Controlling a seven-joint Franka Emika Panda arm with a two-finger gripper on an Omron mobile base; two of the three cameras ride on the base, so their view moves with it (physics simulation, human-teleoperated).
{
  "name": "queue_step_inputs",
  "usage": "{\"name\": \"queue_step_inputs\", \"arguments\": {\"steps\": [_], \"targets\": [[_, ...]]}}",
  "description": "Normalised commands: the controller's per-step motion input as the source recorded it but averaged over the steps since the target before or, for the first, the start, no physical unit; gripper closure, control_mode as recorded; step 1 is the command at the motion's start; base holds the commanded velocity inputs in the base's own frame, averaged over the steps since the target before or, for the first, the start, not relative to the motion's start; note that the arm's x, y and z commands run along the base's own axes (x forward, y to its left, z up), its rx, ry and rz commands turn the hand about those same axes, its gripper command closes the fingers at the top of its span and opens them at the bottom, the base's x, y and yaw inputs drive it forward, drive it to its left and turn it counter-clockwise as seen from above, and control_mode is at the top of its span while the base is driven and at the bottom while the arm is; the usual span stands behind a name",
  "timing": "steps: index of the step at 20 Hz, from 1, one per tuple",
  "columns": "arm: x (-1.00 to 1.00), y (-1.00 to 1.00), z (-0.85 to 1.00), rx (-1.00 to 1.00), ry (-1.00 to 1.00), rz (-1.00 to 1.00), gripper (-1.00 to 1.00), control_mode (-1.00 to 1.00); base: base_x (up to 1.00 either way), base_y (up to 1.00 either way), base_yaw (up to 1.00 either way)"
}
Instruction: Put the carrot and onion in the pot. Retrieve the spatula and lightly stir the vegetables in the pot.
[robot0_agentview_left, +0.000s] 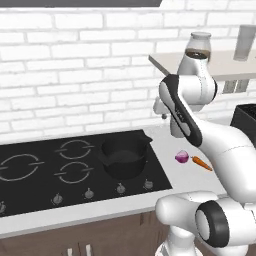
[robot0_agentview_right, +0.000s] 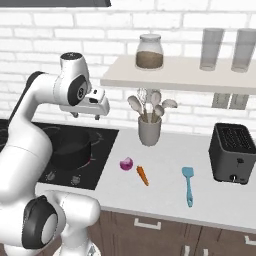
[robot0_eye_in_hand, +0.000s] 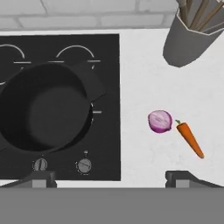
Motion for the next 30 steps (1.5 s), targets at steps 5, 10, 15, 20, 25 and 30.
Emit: {"name": "queue_step_inputs", "arguments": {"steps": [5,10,15,20,25,30], "targets": [[0.00,0.00,0.00,0.00,0.00,0.00,-1.00,1.00,0.07,-0.42,-0.03],[0.00,-0.39,-0.04,0.00,0.00,-0.01,-1.00,-1.00,0.00,0.00,0.00],[0.00,-0.80,-0.39,0.00,0.01,0.00,-1.00,-1.00,0.00,0.00,0.00],[0.00,-0.59,-0.66,0.00,0.03,0.00,-1.00,-1.00,0.00,0.00,0.00],[0.01,-0.39,-0.69,0.00,0.03,0.00,-1.00,-1.00,0.00,0.00,0.00],[0.08,-0.12,-0.63,0.00,0.06,0.00,-1.00,-1.00,0.00,0.00,0.00]]}}
